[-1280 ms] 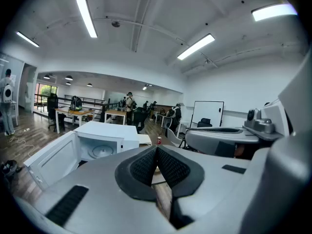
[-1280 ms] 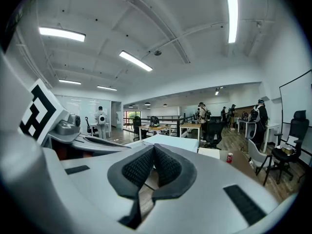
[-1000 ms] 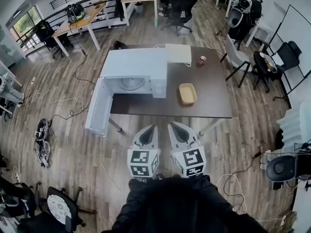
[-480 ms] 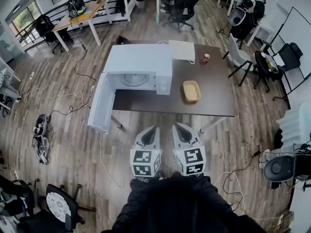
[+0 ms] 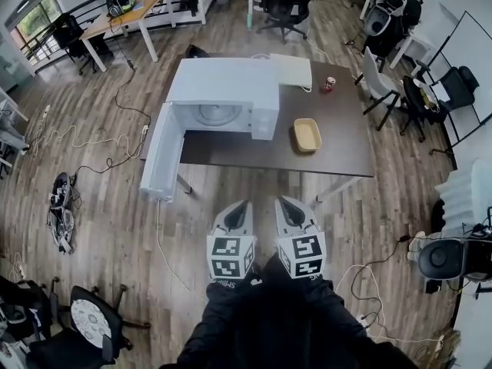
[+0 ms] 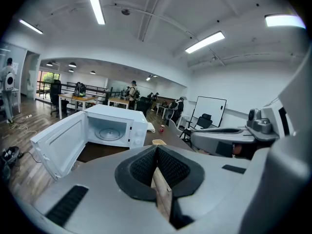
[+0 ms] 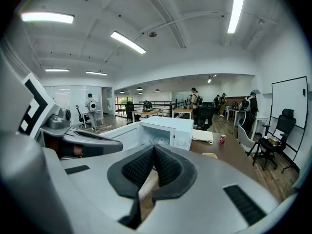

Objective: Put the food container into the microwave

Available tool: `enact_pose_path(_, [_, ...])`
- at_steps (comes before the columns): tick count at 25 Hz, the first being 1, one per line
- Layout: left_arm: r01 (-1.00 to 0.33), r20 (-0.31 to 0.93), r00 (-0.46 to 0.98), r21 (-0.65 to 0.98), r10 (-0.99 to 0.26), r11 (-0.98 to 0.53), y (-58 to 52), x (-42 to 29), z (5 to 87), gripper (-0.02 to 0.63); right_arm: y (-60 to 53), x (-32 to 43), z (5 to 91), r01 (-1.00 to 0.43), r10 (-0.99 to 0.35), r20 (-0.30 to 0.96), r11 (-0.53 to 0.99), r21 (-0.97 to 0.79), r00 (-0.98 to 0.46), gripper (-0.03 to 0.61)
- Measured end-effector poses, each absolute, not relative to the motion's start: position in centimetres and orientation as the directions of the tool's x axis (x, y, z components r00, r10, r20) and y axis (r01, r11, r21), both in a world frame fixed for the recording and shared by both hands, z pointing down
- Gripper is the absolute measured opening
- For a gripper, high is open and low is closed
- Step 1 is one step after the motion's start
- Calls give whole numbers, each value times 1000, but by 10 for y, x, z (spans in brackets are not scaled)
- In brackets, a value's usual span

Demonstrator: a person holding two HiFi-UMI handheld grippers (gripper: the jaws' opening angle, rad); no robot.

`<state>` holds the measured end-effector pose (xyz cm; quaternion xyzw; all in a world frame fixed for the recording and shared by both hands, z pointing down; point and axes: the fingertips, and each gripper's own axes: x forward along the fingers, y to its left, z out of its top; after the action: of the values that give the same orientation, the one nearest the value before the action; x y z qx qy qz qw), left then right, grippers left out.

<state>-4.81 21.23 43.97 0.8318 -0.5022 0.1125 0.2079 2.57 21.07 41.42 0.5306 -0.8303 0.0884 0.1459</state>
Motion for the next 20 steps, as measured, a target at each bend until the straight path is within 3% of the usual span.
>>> enact_pose_path(20, [-903,411,429,220,-805,-369,129,-53,449,34,125,26,419,-893,-844,334,450,14,-420,23])
